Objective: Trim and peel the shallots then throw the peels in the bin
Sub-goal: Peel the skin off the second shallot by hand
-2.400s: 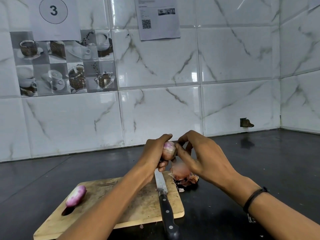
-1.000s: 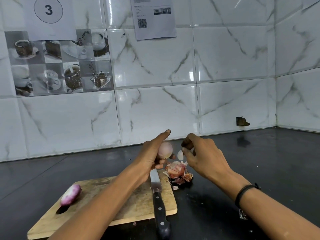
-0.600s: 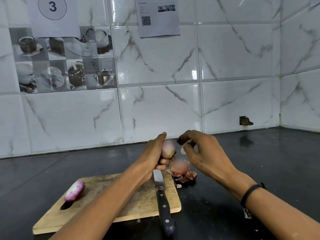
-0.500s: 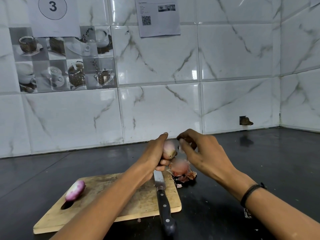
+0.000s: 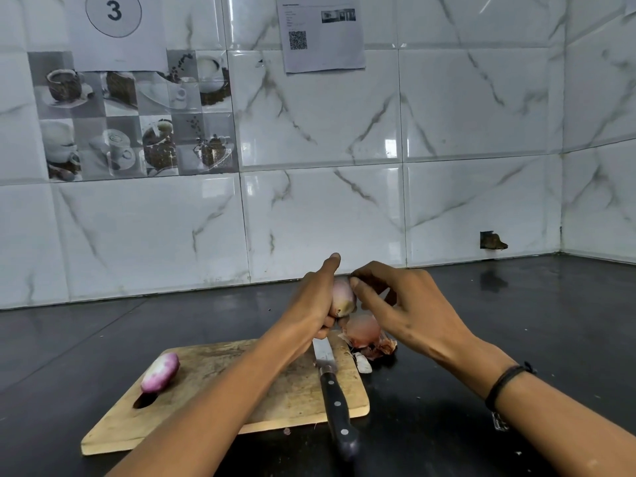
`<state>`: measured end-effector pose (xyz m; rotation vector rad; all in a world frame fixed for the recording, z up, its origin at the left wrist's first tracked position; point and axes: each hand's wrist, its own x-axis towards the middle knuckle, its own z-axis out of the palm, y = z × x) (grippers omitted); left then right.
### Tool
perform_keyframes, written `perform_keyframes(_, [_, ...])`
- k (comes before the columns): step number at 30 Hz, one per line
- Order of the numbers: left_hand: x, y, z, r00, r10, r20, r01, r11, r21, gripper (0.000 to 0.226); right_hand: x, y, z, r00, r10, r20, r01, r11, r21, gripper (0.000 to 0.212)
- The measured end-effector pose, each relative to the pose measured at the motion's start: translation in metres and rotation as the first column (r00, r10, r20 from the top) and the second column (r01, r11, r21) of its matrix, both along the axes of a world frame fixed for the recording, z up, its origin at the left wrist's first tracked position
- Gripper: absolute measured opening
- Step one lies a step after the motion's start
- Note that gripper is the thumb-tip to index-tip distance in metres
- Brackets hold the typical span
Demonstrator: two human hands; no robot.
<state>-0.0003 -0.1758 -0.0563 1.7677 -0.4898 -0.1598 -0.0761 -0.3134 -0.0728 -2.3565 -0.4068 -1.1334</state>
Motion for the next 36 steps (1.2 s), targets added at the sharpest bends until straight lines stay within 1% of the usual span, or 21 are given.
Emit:
perform_keyframes(3, [0.0,0.0,-0.002,1.0,0.031,0.002,-0.031,1.0,0.003,0.051,-0.002,0.003,0.0,1.0,0.019,0.025,-0.017,0.998,-0.065,0.018])
perform_keyframes(8, [-0.002,-0.001,-0.004,0.997,0.068,0.022,-0.068,0.998,0.007,0.053,-0.002,0.002,0.001,0.998,0.018,0.06,-0.008,0.986,-0.164,0.02])
perform_keyframes(9, [-0.002,-0.002,-0.004,0.997,0.071,0.03,-0.071,0.997,0.009,0.055,-0.002,0.002,0.0,0.998,0.016,0.064,-0.005,0.983,-0.181,0.022])
perform_keyframes(13, [0.001,-0.003,-0.008,0.995,0.085,0.055,-0.087,0.995,0.039,0.061,0.0,0.001,-0.002,0.998,0.002,0.06,0.013,0.97,-0.244,0.044])
perform_keyframes(16, [0.003,-0.004,-0.009,0.992,0.104,0.065,-0.108,0.993,0.056,0.061,0.002,0.002,-0.003,0.998,-0.011,0.057,0.027,0.961,-0.274,0.05])
perform_keyframes(20, [0.003,-0.003,-0.009,0.987,0.131,0.096,-0.139,0.988,0.072,0.063,0.004,0.001,-0.005,0.999,-0.014,0.049,0.028,0.959,-0.282,0.044])
perform_keyframes(23, [0.002,-0.003,-0.009,0.987,0.115,0.113,-0.126,0.988,0.095,0.065,0.008,-0.004,-0.005,0.999,-0.03,0.039,0.039,0.961,-0.272,0.023])
perform_keyframes(25, [0.0,-0.002,-0.007,0.99,0.094,0.101,-0.105,0.988,0.11,0.068,0.008,-0.006,-0.004,0.999,-0.026,0.026,0.031,0.975,-0.22,0.015])
perform_keyframes(28, [-0.002,0.0,-0.003,0.994,0.09,0.066,-0.096,0.992,0.086,0.067,0.006,-0.002,-0.003,0.998,0.005,0.056,0.004,0.984,-0.177,0.02])
perform_keyframes(31, [-0.002,0.0,-0.003,0.994,0.088,0.066,-0.093,0.993,0.077,0.067,0.004,0.001,-0.003,0.999,0.018,0.045,-0.01,0.988,-0.155,0.028])
perform_keyframes(34, [-0.003,0.0,-0.003,0.994,0.097,0.058,-0.102,0.991,0.083,0.062,0.003,0.001,-0.003,0.999,0.022,0.037,-0.016,0.988,-0.156,0.031])
perform_keyframes(36, [-0.003,0.0,-0.003,0.994,0.095,0.059,-0.1,0.991,0.088,0.06,0.003,0.002,-0.003,0.999,0.028,0.027,-0.023,0.986,-0.166,0.039])
